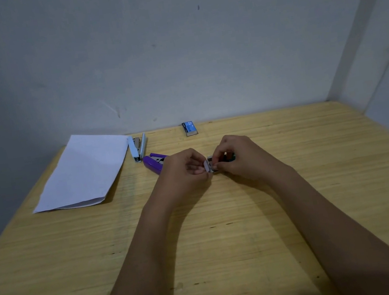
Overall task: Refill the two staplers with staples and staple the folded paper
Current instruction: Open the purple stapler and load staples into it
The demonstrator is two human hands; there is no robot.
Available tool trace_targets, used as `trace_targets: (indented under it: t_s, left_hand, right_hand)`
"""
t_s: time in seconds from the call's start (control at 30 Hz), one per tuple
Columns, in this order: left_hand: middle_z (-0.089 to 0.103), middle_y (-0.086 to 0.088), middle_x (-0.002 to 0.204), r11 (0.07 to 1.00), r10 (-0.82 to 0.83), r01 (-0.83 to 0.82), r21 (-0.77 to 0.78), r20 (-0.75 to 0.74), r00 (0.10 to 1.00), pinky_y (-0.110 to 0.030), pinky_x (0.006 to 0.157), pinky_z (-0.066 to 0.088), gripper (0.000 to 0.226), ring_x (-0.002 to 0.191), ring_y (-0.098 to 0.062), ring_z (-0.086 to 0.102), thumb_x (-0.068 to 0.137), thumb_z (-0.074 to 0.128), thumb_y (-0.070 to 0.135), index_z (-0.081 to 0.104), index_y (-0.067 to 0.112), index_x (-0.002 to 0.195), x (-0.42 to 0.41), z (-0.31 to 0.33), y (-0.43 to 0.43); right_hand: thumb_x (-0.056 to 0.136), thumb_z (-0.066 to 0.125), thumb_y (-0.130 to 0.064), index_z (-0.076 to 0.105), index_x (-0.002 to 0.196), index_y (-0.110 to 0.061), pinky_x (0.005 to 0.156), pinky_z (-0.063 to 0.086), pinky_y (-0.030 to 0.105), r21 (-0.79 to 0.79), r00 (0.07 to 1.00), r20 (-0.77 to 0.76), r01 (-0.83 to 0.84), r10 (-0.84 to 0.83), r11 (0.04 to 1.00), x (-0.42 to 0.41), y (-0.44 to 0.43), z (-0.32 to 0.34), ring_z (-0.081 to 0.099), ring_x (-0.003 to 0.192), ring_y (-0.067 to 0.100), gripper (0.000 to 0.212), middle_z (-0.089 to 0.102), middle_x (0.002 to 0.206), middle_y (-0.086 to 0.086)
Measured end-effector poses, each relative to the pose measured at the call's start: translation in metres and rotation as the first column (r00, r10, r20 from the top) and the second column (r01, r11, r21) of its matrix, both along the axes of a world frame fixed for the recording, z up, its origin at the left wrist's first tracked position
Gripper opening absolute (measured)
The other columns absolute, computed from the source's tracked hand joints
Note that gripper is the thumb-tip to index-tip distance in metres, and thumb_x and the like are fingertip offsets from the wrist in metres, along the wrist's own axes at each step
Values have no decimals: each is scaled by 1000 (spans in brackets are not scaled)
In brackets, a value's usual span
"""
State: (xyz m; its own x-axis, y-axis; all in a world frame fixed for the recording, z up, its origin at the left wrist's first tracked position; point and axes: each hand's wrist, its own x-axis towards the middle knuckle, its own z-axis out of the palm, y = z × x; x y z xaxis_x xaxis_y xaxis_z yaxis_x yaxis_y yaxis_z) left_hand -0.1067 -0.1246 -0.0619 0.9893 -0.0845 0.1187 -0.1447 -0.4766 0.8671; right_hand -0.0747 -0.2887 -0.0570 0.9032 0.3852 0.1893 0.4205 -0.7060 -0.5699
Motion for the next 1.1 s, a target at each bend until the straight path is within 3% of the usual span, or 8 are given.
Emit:
trace_targets:
  t_s: [0.23,0.4,0.5,0.63,0.83,1.1]
  left_hand:
    - [66,5,79,1000,6,-6,13,10,1000,-7,65,52,22,72,-4,63,75,73,2,65,12,92,-1,0,-1]
    - [67,1,81,999,35,-35,14,28,999,-8,66,53,20,71,-3,62,75,72,3,66,13,92,0,-1,-2]
    - [67,2,83,998,51,-52,28,35,998,-8,67,53,21,73,-4,62,76,72,3,68,13,93,1,-2,-2]
    - [64,7,87,995,45,-50,88,58,997,-1,66,48,25,77,-1,60,80,69,5,68,12,104,3,-4,-3]
    - [61,-1,109,942,-40,-28,333,196,980,-25,83,53,29,95,-10,57,89,59,16,64,12,117,4,-11,-7]
    - [54,-8,118,869,-76,-45,493,222,972,-24,83,39,33,109,-18,48,97,46,21,58,11,126,5,-17,-15]
  right_hand:
    - [87,60,-27,66,86,-27,82,44,35,-90,999,47,7,-3,996,1,1,-6,50,88,13,6,52,93,-6]
    - [88,58,-19,62,83,-18,73,43,19,227,997,9,75,-79,971,-4,-8,-2,53,84,8,6,56,94,-3]
    - [89,57,-19,61,85,-13,71,45,22,347,979,-26,200,-204,916,-4,-20,-1,53,84,6,8,60,90,-4]
    - [90,58,-18,62,89,-11,59,40,14,288,949,-108,316,-297,904,2,-32,-7,53,82,2,9,62,90,-3]
    - [90,58,-16,63,91,-9,56,37,10,239,939,-128,342,-319,909,4,-31,-11,52,86,4,9,60,90,-3]
    - [90,59,-17,62,87,-11,56,39,11,218,934,-108,356,-340,909,1,-26,-10,52,88,7,7,60,89,-3]
